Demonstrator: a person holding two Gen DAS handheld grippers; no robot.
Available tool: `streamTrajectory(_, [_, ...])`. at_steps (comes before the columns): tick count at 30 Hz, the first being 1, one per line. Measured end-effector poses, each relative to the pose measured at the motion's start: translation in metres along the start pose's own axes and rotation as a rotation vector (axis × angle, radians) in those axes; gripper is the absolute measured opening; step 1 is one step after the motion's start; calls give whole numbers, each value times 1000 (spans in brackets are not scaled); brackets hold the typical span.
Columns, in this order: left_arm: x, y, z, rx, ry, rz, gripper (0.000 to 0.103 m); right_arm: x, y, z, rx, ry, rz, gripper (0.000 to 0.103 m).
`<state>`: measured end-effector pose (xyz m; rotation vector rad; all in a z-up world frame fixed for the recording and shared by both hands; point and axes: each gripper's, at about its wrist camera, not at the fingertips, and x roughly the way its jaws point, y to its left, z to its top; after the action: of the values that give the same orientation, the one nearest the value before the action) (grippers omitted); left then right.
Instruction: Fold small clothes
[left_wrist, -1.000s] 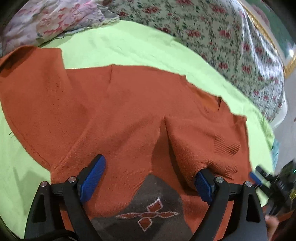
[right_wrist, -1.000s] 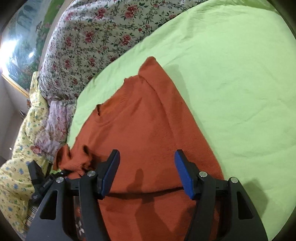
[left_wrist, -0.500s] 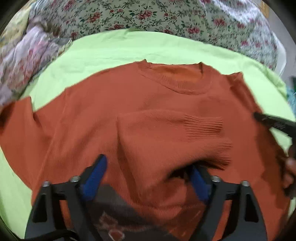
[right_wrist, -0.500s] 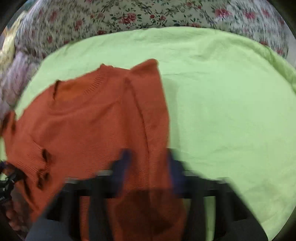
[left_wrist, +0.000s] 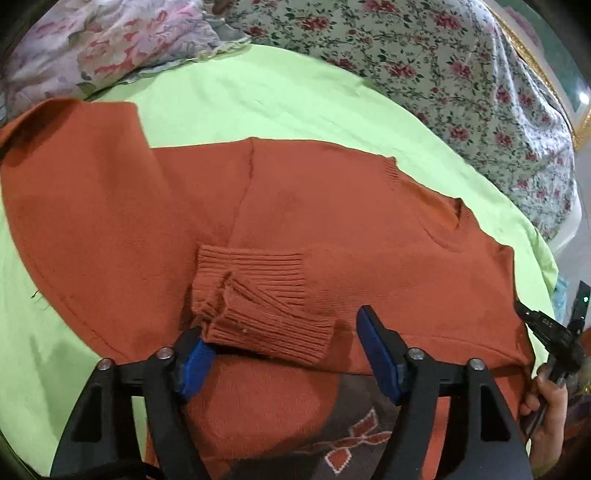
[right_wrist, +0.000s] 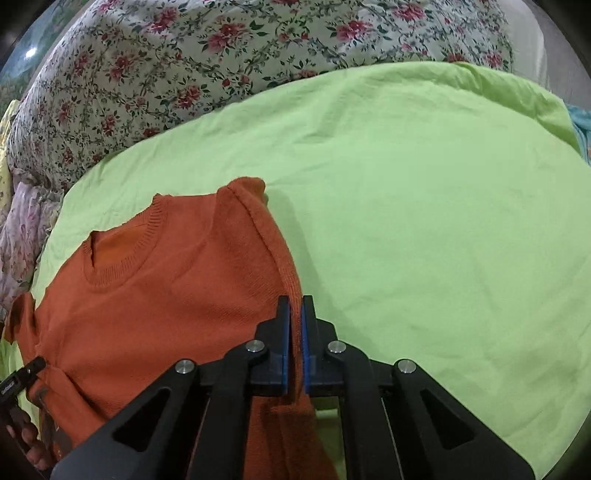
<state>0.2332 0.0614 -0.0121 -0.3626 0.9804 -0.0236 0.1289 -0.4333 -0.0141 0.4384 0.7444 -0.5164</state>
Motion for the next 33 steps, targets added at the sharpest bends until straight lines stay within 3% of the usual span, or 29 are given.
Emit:
streamTrajectory(4, [8, -2, 10, -28, 32, -64, 80, -4, -1, -3, 9, -7, 26, 6])
streamTrajectory(6, [13, -7, 13, -15, 29, -58, 70, -8, 1, -4, 6, -8, 28, 6])
streamTrajectory(7, [15, -12, 13, 16, 19, -46, 33, -8, 2, -5, 6, -8, 29, 6])
streamTrajectory(8, [17, -16, 13, 48, 25, -37, 9, -9, 2, -5, 5, -7, 29, 6])
streamTrajectory(9, [18, -23, 15, 83, 32, -44, 7, -9, 3, -5, 3, -7, 29, 6])
streamTrajectory(13, [-13, -35, 29, 147, -136, -116, 7, -25, -3, 0, 36, -83, 46, 6])
streamTrajectory(15, [-16, -36, 36, 175, -191, -77, 7, -32, -12, 4, 99, -126, 46, 4])
streamTrajectory(17, [-5, -31, 35, 192, -159, -34, 8, -28, -11, 5, 86, -136, -45, 0])
streamTrajectory(19, [12, -20, 28, 176, -57, -42, 11, -17, -22, 3, 130, -87, -35, 0])
streamTrajectory(21, [21, -12, 17, 159, -7, -40, 21, -8, -30, -1, 171, -16, 17, 0])
streamTrajectory(23, [15, -7, 9, 144, 2, -62, 46, -13, -23, -8, 141, -6, 8, 1])
streamTrajectory(26, [1, -2, -2, 131, -15, -65, 61, -28, -3, -15, 106, 6, 120, 3])
streamTrajectory(29, [-10, 3, -12, 137, -13, -60, 61, -38, 33, -23, 12, 26, 229, 8])
streamTrajectory(31, [-16, 0, -15, 148, -13, -50, 62, -30, 59, -28, -36, 104, 308, 11])
streamTrajectory(33, [-30, 3, -20, 150, -17, -67, 65, -20, 85, -36, -93, 165, 326, 12])
